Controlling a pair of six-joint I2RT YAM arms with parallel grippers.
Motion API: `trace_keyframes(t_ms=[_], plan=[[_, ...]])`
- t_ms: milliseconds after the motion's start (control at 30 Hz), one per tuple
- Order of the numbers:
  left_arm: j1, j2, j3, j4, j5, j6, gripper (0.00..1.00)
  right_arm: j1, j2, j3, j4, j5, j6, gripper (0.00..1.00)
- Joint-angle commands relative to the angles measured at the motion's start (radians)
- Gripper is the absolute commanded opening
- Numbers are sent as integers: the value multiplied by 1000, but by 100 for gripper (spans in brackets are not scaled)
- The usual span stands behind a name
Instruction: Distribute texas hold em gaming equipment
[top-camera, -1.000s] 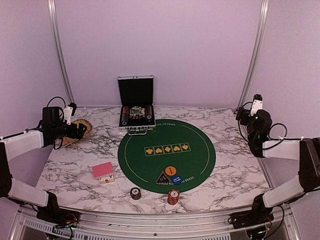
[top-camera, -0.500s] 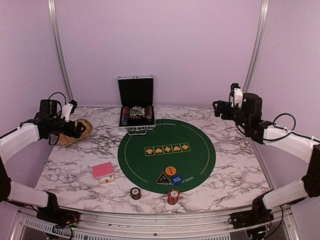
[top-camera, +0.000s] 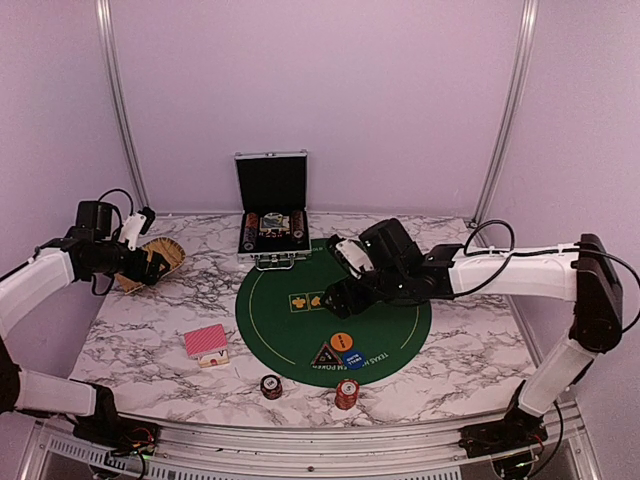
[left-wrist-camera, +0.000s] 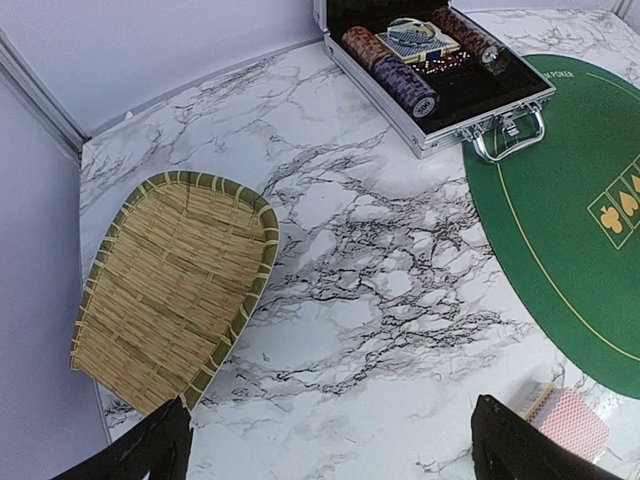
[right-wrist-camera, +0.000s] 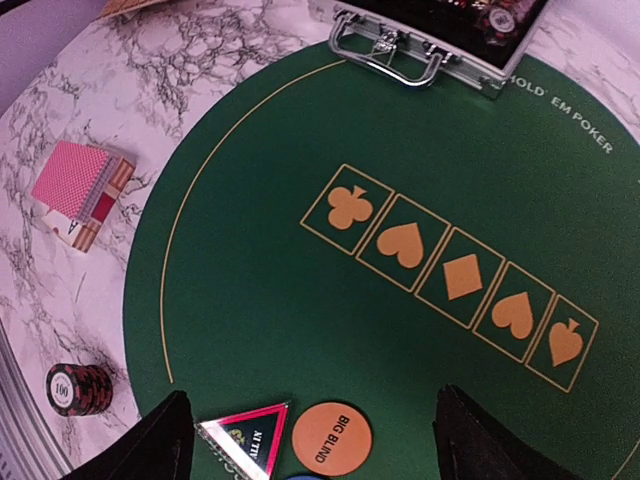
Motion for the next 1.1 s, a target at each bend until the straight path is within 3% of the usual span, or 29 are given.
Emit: trace_keyframes(t_ms=[0,467,1067], plan=[[5,-19,36,-42,25,11,99,81,68,76,-141,-42,15,79],[5,-27,46,-48,49,11,99,175,135,75,-249,-74,51,63],[5,-24,60,-48,79,0,99,175,179,30,-271,-64,28,62]])
